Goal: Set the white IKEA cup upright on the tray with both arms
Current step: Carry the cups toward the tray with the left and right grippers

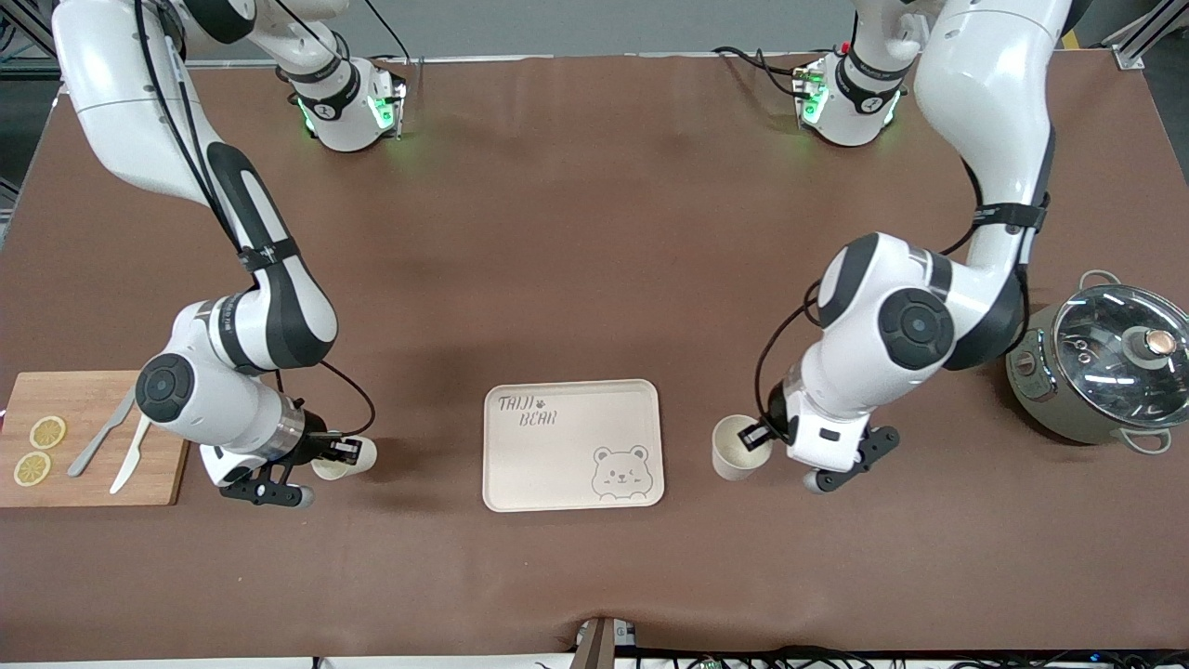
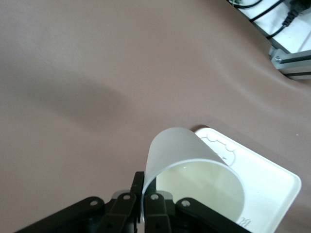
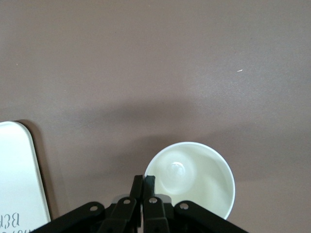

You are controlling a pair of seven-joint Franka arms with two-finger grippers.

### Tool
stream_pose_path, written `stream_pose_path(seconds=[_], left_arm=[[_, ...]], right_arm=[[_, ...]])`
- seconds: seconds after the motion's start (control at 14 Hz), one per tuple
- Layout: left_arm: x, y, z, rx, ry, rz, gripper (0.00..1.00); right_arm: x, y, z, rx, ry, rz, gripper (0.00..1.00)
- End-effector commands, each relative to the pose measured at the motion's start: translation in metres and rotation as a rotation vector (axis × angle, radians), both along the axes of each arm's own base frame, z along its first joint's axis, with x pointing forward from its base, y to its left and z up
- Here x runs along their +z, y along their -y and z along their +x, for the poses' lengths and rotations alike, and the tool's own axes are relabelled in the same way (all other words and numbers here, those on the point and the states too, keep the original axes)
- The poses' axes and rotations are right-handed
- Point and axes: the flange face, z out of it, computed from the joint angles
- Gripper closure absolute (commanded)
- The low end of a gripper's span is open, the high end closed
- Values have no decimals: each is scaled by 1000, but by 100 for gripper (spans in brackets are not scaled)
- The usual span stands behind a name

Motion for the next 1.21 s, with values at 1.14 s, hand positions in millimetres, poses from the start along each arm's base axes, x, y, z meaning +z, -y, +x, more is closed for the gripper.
stream_pose_path(seconds=[1.14], left_arm=[[-133, 132, -53, 54, -70, 1, 100]], right_arm=[[29, -106, -16, -140, -42, 13, 100]])
